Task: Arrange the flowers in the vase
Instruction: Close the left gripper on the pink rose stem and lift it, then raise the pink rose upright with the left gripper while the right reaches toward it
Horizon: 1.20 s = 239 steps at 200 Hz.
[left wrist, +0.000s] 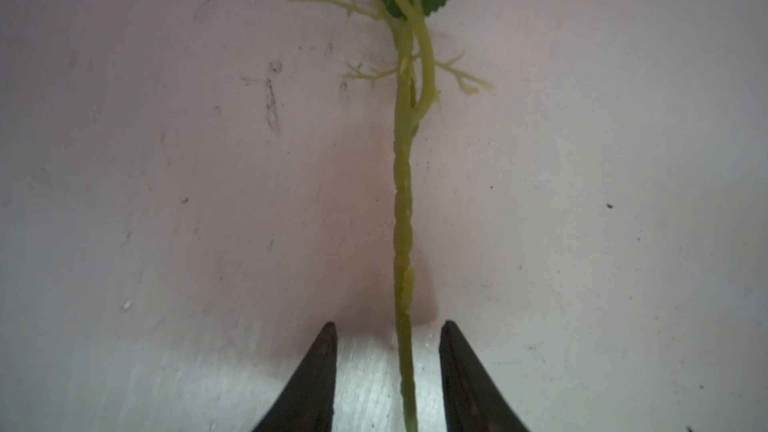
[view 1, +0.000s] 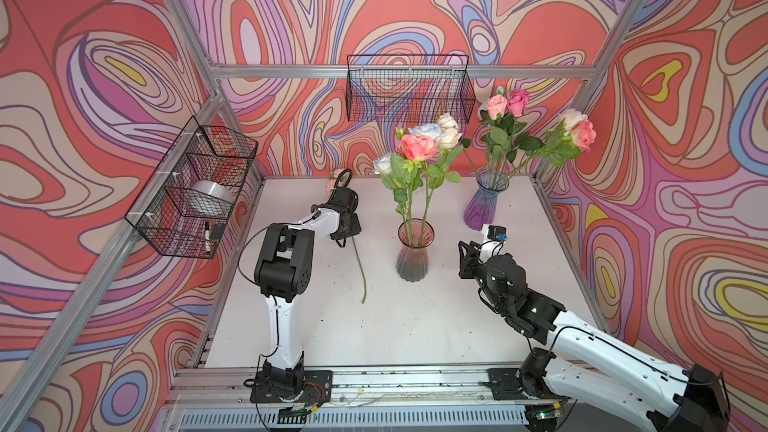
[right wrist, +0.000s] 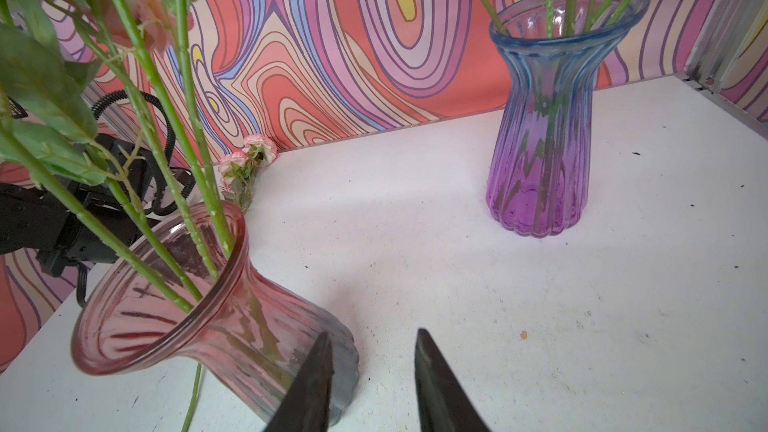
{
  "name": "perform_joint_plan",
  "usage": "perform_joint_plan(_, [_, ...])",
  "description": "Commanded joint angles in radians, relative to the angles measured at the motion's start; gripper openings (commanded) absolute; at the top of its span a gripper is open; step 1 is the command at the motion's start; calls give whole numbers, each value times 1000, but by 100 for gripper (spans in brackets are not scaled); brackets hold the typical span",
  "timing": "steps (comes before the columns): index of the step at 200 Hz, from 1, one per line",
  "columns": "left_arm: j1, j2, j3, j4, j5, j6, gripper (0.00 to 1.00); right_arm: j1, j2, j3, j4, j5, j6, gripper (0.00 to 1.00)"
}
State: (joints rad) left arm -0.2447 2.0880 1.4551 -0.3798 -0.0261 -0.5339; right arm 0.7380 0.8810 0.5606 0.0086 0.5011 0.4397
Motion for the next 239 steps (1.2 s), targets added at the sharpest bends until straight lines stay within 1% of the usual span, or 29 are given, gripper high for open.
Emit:
perform_joint_plan(1, [8, 27, 36, -60, 3, 20, 29, -6, 0, 2, 4, -5, 13, 34])
perform_joint_plan(10, [10, 23, 32, -55, 12, 18, 24, -6, -2, 8, -4, -5, 18, 34])
perform_joint_plan(20, [10, 13, 20, -39, 17, 14, 21, -6, -6, 16, -16, -5, 23, 34])
perform_joint_plan(51, [26, -10, -13, -17, 54, -10, 5, -6, -22, 26, -23, -13, 26, 34])
perform_joint_plan(69, [33, -57, -65, 30, 53, -31, 3, -6, -22, 35, -30, -16, 30, 34])
perform_joint_plan(89, [34, -153, -170, 108, 30, -61, 0, -7, -19, 48, -43, -28, 36, 34])
perform_joint_plan(127, [35, -428, -444, 329, 26, -164, 0, -7, -14, 73, -50, -44, 32, 34])
perform_joint_plan(156, [33, -638, -646, 473, 86, -206, 0, -8, 5, 114, -66, -72, 2, 34])
perform_joint_plan(188, [32, -910, -866, 657, 147, -211, 0, -8, 17, 172, -83, -162, -70, 35])
perform_joint_plan(200, [29, -1019, -919, 689, 168, -203, 0, -8, 20, 194, -93, -174, -83, 35])
perform_joint_plan(212, [24, -1129, -930, 677, 188, -179, 0, -8, 26, 222, -109, -189, -93, 36])
perform_joint_plan(216, [22, -1165, -967, 671, 194, -170, 0, -8, 29, 232, -116, -198, -99, 36])
perform_joint_plan(239, [4, -1350, -999, 674, 230, -127, 0, -7, 47, 277, -123, -261, -120, 37])
